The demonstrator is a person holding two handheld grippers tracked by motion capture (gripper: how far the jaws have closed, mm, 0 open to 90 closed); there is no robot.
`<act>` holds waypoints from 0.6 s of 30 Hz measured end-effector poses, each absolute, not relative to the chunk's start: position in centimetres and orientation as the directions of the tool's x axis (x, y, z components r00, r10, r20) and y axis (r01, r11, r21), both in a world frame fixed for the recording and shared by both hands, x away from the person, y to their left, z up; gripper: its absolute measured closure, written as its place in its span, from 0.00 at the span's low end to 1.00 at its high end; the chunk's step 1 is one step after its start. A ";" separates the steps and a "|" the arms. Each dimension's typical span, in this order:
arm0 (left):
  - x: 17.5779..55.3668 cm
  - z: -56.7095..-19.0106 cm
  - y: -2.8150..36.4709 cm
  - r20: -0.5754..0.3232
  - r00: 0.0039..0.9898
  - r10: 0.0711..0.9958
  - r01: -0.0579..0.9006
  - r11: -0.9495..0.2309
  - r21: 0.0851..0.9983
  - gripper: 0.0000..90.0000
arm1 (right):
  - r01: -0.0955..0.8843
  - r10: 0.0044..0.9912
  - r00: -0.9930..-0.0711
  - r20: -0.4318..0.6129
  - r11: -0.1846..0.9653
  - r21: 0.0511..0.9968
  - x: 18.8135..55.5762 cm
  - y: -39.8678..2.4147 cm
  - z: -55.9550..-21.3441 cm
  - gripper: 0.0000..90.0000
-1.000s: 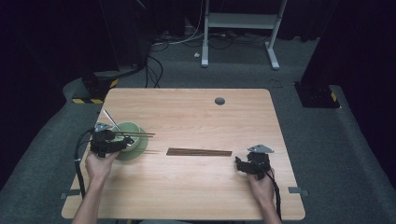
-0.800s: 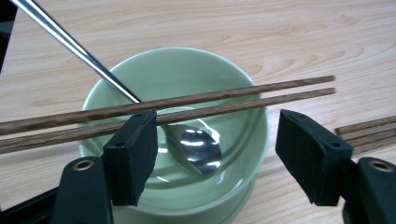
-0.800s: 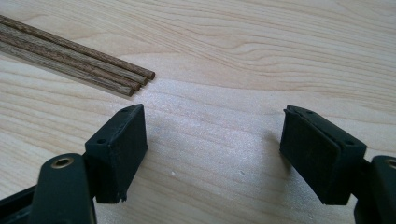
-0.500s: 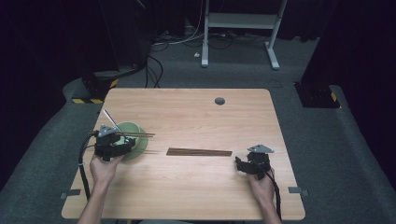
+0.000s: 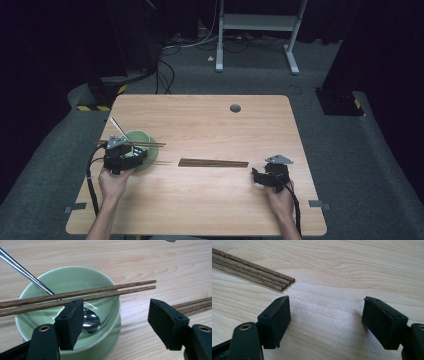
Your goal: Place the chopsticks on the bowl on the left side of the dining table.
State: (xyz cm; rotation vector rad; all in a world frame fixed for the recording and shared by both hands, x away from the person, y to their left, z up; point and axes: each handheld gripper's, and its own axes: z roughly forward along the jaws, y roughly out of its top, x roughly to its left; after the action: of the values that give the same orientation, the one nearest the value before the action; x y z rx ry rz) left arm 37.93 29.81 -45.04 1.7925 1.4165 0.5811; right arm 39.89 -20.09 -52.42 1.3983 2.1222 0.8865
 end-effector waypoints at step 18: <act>38.4 -45.4 29.1 -0.111 0.293 0.950 0.612 -0.097 0.785 0.33 | 0.635 0.922 -0.388 -0.018 0.281 0.719 39.9 -20.1 -52.4 0.25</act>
State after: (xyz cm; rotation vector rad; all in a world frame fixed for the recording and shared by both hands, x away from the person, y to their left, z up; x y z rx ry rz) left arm 38.42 29.05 -45.43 1.8029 1.4082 0.5629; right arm 39.89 -20.09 -52.42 1.3979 2.1224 0.8861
